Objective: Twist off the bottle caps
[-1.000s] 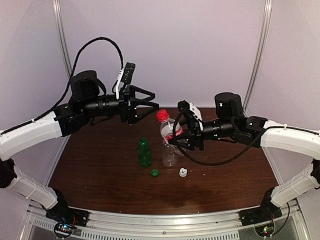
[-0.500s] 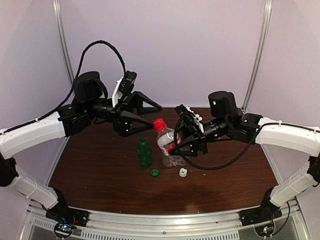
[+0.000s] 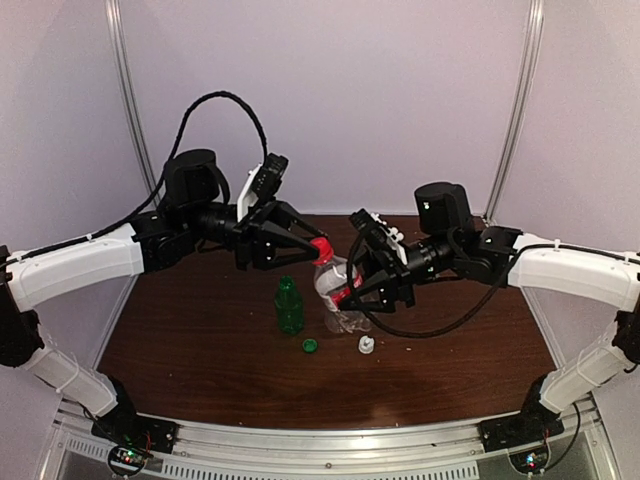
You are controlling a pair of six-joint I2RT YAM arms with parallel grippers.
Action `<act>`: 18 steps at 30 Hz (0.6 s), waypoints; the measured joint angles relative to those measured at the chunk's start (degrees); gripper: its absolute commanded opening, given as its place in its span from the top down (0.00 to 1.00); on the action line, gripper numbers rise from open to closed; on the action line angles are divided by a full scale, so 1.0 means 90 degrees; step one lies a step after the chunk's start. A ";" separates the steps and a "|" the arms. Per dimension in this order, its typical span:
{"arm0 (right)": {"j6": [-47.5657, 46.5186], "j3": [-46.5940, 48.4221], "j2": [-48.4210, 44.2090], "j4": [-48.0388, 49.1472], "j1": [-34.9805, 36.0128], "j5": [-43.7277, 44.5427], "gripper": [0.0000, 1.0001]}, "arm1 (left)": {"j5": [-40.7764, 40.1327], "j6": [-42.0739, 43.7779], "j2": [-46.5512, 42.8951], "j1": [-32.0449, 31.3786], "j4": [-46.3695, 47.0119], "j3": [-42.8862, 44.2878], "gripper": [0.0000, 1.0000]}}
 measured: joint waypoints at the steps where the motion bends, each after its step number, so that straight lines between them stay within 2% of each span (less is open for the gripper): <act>1: -0.0005 0.0002 0.0000 -0.0002 -0.0007 0.0056 0.52 | -0.0010 -0.0017 0.0000 0.0000 0.0005 0.0000 0.77; 4: 0.0005 0.0041 -0.0015 -0.0029 -0.0015 0.0396 0.53 | -0.0163 -0.0100 0.0000 0.0015 0.0036 0.0000 0.84; 7: -0.0005 0.0044 -0.0124 -0.0102 -0.0041 0.0950 0.53 | -0.0670 -0.0296 -0.0005 0.0022 0.0032 0.0000 0.85; 14: 0.0119 -0.0080 -0.0396 0.0240 -0.0097 0.3225 0.55 | -0.3711 -0.1409 0.0022 -0.0381 -0.0296 0.0311 0.74; 18: 0.0192 -0.0420 -0.0437 0.0656 -0.0032 0.4335 0.55 | -0.4983 -0.2008 0.0267 -0.0622 -0.0301 0.0396 0.70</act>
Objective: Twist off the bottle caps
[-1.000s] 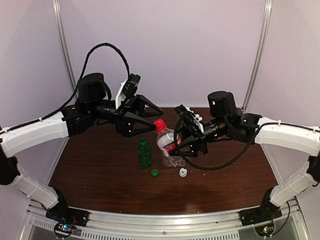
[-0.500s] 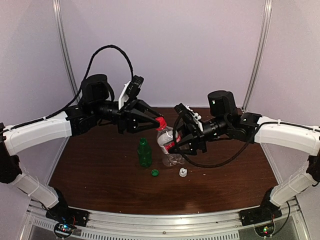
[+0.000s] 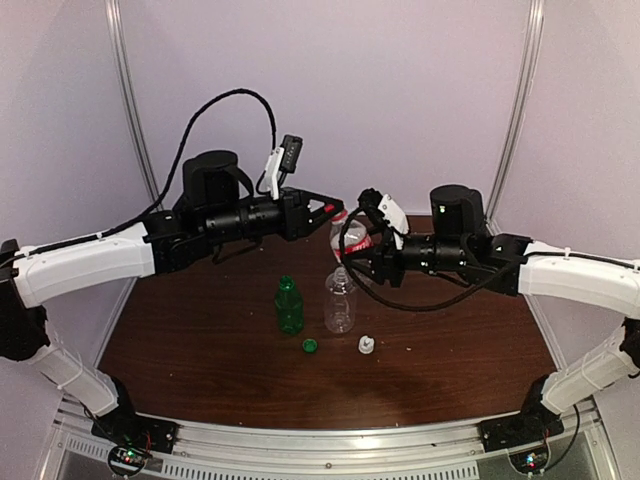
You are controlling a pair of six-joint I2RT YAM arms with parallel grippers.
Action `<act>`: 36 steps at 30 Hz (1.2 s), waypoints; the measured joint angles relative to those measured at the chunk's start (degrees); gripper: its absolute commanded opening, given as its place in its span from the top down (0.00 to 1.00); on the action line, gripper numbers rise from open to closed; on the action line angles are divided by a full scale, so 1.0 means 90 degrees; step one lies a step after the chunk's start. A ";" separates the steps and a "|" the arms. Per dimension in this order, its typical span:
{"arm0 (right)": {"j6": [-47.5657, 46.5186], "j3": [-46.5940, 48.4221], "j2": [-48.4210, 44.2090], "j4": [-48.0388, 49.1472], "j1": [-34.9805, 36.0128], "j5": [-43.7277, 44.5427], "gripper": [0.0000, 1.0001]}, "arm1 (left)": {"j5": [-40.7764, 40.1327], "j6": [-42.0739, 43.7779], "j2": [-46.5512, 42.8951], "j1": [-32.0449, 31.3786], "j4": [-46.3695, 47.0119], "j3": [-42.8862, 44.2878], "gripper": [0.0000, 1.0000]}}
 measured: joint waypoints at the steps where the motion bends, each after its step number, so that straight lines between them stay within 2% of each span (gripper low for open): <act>1: -0.0002 -0.0070 0.0000 0.0029 0.0000 0.0194 0.55 | -0.0204 -0.0121 0.0100 -0.0029 0.0005 0.0024 0.68; 4: 0.0000 -0.0209 0.0000 0.0046 0.0002 0.0517 0.55 | -0.0537 -0.0289 0.0272 -0.0085 0.0007 0.0061 0.59; 6: 0.0000 -0.0236 0.0000 0.0068 0.0002 0.0590 0.55 | -0.0617 -0.0279 0.0296 -0.0117 -0.0022 0.0061 0.49; 9: -0.0002 -0.0236 -0.0022 0.0121 0.0007 0.0576 0.54 | -0.0593 -0.0073 0.0296 -0.0155 -0.0022 0.0068 0.35; 11: -0.0005 -0.0236 -0.0039 0.0124 0.0005 0.0413 0.54 | -0.0437 0.0075 0.0289 -0.0131 -0.0015 0.0068 0.30; 14: -0.0029 -0.0236 -0.0053 0.0102 -0.0012 -0.0007 0.53 | 0.0182 0.0221 0.0240 0.0049 0.0109 0.0027 0.26; 19: -0.0100 -0.0233 -0.0090 -0.0046 -0.0085 -0.1047 0.52 | 0.1681 0.0255 -0.0027 0.0733 0.0879 -0.0476 0.17; 24: -0.0124 -0.0121 -0.0029 -0.0321 -0.0124 -0.2285 0.51 | 0.3317 0.0413 -0.0056 0.0877 0.1596 -0.0605 0.16; 28: -0.0095 0.0131 0.0165 -0.0372 -0.0141 -0.3191 0.51 | 0.4267 0.0576 -0.0056 0.0840 0.1926 -0.0617 0.18; 36: 0.0126 0.0209 0.0413 -0.0274 -0.0158 -0.4257 0.51 | 0.5110 0.1020 -0.0053 0.0843 0.1967 -0.0648 0.32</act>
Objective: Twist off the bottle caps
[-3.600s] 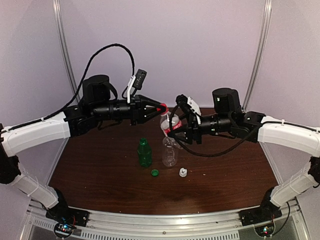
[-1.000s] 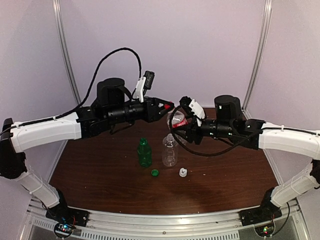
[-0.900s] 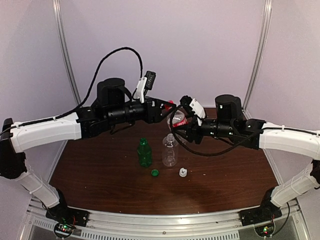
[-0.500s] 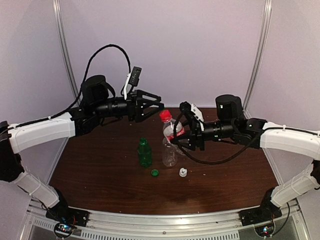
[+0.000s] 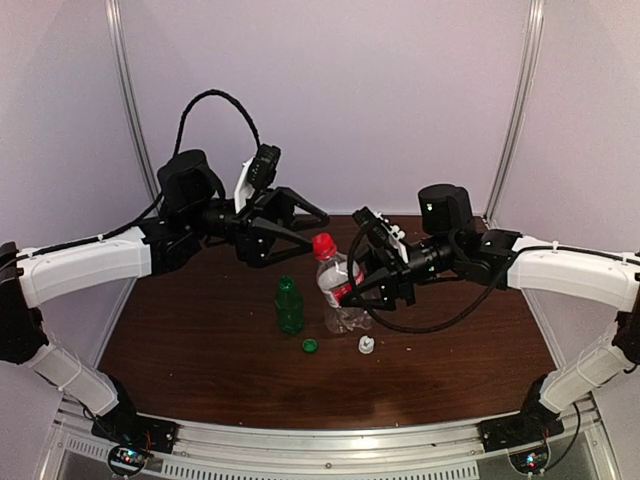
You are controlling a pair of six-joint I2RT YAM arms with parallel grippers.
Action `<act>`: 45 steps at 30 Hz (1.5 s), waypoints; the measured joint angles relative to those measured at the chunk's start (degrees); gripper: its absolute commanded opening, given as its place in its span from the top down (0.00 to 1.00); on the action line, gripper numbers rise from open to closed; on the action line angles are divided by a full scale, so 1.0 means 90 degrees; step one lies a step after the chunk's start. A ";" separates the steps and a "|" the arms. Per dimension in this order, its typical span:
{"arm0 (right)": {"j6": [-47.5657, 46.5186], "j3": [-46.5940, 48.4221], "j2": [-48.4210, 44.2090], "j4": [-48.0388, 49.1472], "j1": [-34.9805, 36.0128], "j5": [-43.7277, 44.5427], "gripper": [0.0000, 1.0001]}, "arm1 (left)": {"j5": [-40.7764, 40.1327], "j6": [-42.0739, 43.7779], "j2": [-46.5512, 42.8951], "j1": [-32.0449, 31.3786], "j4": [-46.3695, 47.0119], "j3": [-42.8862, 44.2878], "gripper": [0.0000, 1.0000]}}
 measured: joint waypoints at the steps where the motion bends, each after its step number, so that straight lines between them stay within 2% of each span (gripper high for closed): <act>1: 0.0022 0.0010 0.0027 0.0005 0.0000 -0.0078 0.51 | 0.0036 0.0032 0.0000 0.0000 -0.0002 0.0000 0.33; 12: 0.0211 0.0107 0.0107 0.0032 -0.0005 -0.0408 0.51 | 0.0192 0.0192 0.0109 -0.0056 -0.0032 0.0000 0.45; 17: 0.0257 0.0109 0.0107 0.0032 -0.0007 -0.0413 0.52 | 0.0204 0.0248 0.0180 -0.0102 -0.0143 0.0000 0.58; 24: 0.0214 0.0109 0.0100 0.0000 -0.0056 -0.0143 0.54 | 0.0109 0.0359 0.0180 -0.0100 -0.0253 0.0005 0.82; 26: 0.0143 0.0109 0.0063 -0.0034 -0.0068 0.0095 0.55 | -0.0051 0.0352 0.0160 -0.0090 -0.0321 0.0005 0.84; 31: 0.0046 0.0109 -0.0180 -0.0121 -0.0073 0.1311 0.57 | -0.1107 0.0124 0.0041 -0.0085 -0.0539 0.0010 0.85; 39: 0.0090 -0.0197 -0.0435 0.0216 0.0070 0.3837 0.58 | -0.4709 -0.1054 -0.0041 -0.0741 -0.1462 0.0267 0.77; 41: 0.0085 -0.0294 -0.0447 0.0318 0.0153 0.4204 0.59 | -0.5180 -0.1212 -0.0041 -0.0857 -0.1547 0.0270 0.75; 45: 0.0087 -0.0355 -0.0454 0.0459 0.0223 0.4541 0.58 | -0.5467 -0.1350 0.0022 -0.0916 -0.1596 0.0357 0.66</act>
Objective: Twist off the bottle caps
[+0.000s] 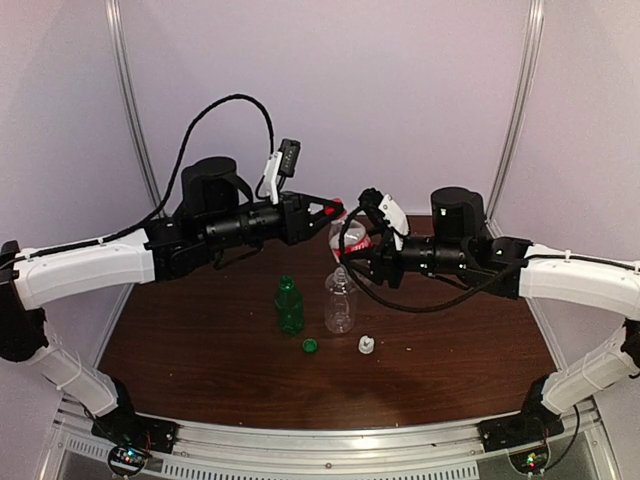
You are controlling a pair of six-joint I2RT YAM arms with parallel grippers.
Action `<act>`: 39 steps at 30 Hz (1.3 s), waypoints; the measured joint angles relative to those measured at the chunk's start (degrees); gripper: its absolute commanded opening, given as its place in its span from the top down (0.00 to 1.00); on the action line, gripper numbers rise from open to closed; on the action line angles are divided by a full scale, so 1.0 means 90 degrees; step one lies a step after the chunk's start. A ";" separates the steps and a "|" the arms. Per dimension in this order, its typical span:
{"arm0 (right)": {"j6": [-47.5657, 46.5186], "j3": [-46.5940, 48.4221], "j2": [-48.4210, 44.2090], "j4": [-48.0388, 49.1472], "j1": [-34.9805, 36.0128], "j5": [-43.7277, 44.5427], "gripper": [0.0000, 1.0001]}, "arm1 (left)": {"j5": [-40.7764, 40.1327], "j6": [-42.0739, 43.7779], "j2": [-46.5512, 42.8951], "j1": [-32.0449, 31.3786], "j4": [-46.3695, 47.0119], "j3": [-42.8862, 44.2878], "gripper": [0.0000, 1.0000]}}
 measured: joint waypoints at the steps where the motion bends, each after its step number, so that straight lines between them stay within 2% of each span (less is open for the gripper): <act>1: -0.0002 -0.0010 -0.0007 0.0015 0.0000 0.0017 0.58 | 0.0005 -0.0017 0.0024 -0.0002 0.0007 0.0019 0.64; 10: 0.0027 -0.0165 -0.0209 0.0223 -0.0085 -0.0160 0.58 | 0.0406 -0.0015 0.0117 0.0000 0.0325 0.0068 0.40; 16: 0.0056 -0.0199 -0.0245 0.0272 -0.0170 -0.0733 0.58 | 0.0845 0.0155 0.0075 0.0078 0.0457 0.0058 0.24; 20: 0.0075 -0.0211 -0.0291 0.0272 -0.0265 -0.1350 0.57 | 0.1314 0.0520 -0.0126 0.0245 0.0464 0.0002 0.19; 31: 0.0240 -0.0046 0.0012 0.0272 -0.0350 -0.3813 0.55 | 0.3636 0.1957 -0.0442 0.0386 0.0270 0.0075 0.20; 38: 0.0493 0.0061 0.0253 0.0401 -0.0352 -0.4692 0.55 | 0.4294 0.2356 -0.0236 0.0386 0.0070 0.0231 0.36; 39: 0.0597 0.0107 0.0316 0.0444 -0.0352 -0.4894 0.55 | 0.4507 0.2441 -0.0112 0.0386 -0.0024 0.0282 0.42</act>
